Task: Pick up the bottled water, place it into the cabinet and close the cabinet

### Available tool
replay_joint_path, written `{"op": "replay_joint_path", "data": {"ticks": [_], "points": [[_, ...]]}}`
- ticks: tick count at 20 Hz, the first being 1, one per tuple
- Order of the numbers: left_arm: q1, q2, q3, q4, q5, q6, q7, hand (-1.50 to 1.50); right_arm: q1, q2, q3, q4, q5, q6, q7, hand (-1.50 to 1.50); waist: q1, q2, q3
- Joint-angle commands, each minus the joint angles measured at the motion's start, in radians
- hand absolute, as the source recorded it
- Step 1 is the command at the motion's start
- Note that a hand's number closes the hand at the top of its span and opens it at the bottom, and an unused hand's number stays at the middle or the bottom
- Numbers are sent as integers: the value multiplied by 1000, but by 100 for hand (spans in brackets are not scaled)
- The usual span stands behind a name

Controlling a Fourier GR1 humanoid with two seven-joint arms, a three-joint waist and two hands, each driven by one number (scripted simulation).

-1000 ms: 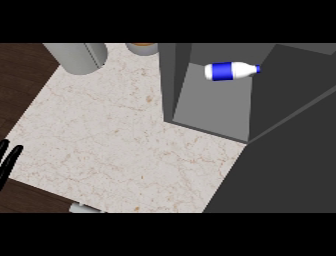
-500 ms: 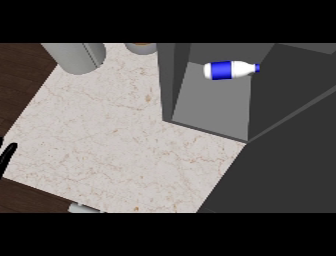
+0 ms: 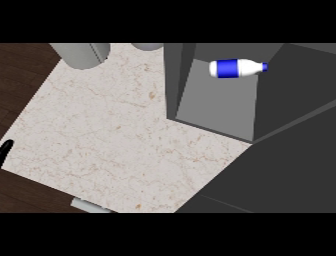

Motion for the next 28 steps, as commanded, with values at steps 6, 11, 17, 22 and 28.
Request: {"op": "replay_joint_path", "data": {"ticks": [6, 11, 17, 22, 28], "points": [[-5, 12, 22, 23, 18, -22, 4, -150, -104, 118, 29, 107, -85, -103, 135, 150, -13, 0, 3], [-2, 15, 28, 28, 19, -26, 5, -150, -279, 147, -34, 196, -45, -122, 240, 150, -16, -15, 6], [2, 7, 28, 58, 34, -34, 10, -150, -488, 218, -65, 358, -40, -156, 369, 150, -37, -21, 8], [-3, 5, 39, 73, 36, -44, 2, -150, -647, 291, -110, 518, -48, -188, 443, 150, -43, -20, 11], [11, 2, 46, 89, 38, -52, -1, -150, -914, 395, -161, 789, -50, -314, 503, 150, -60, -27, 20]]}}
